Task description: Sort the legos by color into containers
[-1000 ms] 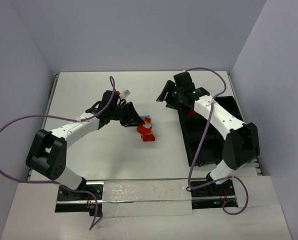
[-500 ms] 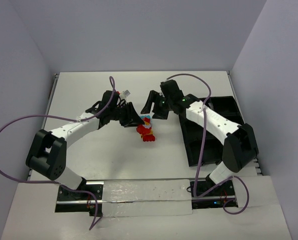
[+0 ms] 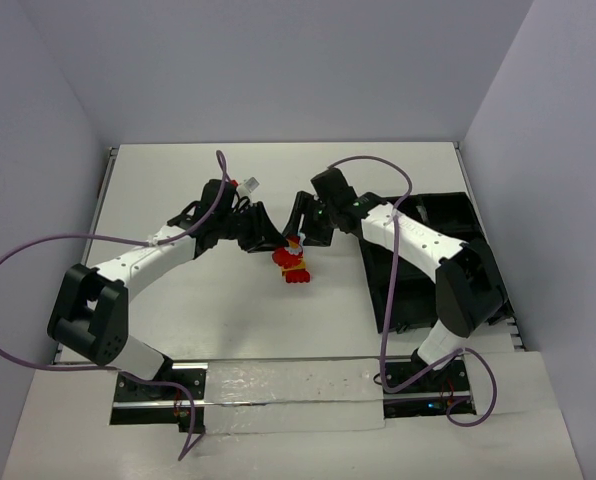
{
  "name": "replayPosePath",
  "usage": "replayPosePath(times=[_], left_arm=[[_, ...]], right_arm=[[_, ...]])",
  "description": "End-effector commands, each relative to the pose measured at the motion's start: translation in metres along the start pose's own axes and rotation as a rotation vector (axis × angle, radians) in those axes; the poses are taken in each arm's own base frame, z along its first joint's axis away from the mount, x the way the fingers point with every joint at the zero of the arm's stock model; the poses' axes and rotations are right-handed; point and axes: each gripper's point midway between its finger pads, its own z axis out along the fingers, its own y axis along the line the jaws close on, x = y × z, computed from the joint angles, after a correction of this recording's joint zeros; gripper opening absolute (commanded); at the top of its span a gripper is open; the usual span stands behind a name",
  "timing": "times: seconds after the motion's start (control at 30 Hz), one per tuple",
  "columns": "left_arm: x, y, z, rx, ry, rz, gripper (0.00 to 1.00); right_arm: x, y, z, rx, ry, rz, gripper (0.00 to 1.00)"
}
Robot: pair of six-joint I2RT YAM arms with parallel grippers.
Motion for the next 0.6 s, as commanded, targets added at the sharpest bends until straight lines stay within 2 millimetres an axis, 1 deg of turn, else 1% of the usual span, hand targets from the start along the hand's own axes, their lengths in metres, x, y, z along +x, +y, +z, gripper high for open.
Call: replayPosePath(times=[0.0, 0.07, 0.17, 0.23, 0.27, 0.3, 0.37, 0.4, 0.5, 0.57], left_arm=[[-0.02, -0.029, -0.015, 0.054, -0.072, 0.071, 0.0], [-0.021, -0.031, -0.016, 0.055, -0.077, 0.073, 0.0], [-0.021, -0.033, -0.017, 0.059, -0.076, 0.076, 0.0], [-0.021, -0.033, -0.018, 0.059, -0.077, 0.078, 0.0], [-0.021, -0.033, -0.018, 0.059, -0.076, 0.078, 0.0], [-0.02, -0.032, -0.018, 0.056, -0.074, 0.078, 0.0], [-0.02, -0.031, -0.018, 0.052, -0.074, 0.078, 0.0], [-0.019, -0.031, -0.018, 0.053, -0.074, 0.079, 0.0], [-0.018, -0.031, -0.019, 0.053, -0.071, 0.079, 0.0], [-0.016, -0.03, -0.019, 0.053, -0.068, 0.08, 0.0]], right_arm=[[0.002, 0.005, 0.004, -0.029, -0.003, 0.021, 0.64], [0.006, 0.008, 0.006, -0.049, 0.013, 0.033, 0.59], [0.005, 0.01, 0.008, -0.061, 0.011, 0.035, 0.55], [0.004, 0.013, 0.007, -0.071, 0.012, 0.034, 0.48], [0.004, 0.014, 0.007, -0.075, 0.013, 0.032, 0.42], [0.003, 0.015, 0.006, -0.079, 0.01, 0.031, 0.32], [0.0, 0.018, 0.004, -0.085, -0.001, 0.031, 0.06], [-0.002, 0.019, 0.003, -0.085, -0.008, 0.031, 0.0], [-0.012, 0.018, -0.002, -0.079, -0.035, 0.035, 0.0], [-0.023, 0.015, -0.007, -0.078, -0.059, 0.05, 0.0]])
